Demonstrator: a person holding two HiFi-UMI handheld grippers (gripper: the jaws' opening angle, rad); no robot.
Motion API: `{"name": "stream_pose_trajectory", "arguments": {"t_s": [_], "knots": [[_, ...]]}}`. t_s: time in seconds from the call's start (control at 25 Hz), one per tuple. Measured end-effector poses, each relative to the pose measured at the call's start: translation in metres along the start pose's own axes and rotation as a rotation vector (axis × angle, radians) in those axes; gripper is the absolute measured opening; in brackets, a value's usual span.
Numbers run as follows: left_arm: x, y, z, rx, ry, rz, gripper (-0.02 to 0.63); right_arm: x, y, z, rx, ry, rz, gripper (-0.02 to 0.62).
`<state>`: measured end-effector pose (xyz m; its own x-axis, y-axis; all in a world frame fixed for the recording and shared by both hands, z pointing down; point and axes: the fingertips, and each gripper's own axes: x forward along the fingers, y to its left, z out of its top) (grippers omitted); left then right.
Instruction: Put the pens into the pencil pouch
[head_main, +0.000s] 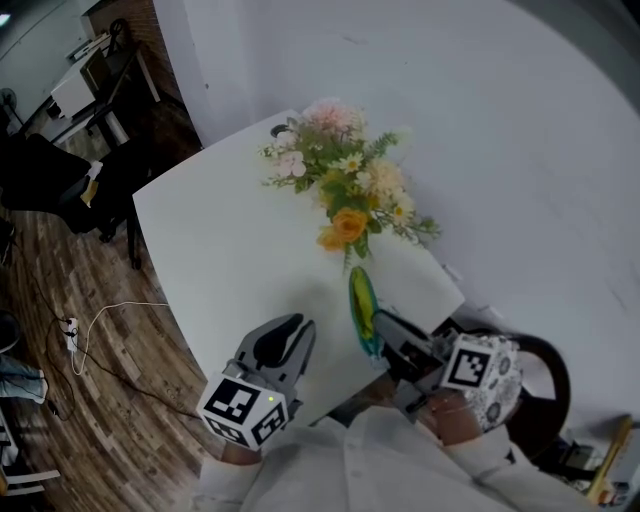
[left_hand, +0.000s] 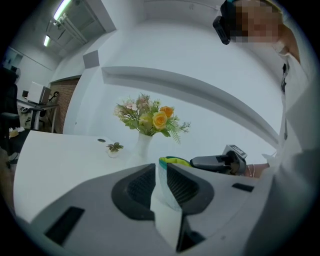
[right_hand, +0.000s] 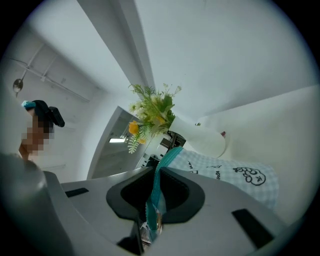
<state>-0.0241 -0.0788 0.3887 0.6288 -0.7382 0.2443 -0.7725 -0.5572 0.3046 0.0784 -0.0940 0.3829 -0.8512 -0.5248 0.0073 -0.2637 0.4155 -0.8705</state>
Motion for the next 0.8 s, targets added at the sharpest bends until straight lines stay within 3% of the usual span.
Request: {"name": "stream_pose_trajectory", "arguments": {"t_s": [0.56, 0.8], "knots": [[-0.027, 0.024, -0.040, -0.095, 0.070, 0.050, 0.067, 0.036, -0.003, -0.066, -0.014, 0.162, -0.027, 0.044], [-0.041, 0.033, -0.056, -0.130, 0.098, 0.036, 0.067, 0.049, -0.007, -0.081, 0.027, 0.154, -0.059, 0.044]]}}
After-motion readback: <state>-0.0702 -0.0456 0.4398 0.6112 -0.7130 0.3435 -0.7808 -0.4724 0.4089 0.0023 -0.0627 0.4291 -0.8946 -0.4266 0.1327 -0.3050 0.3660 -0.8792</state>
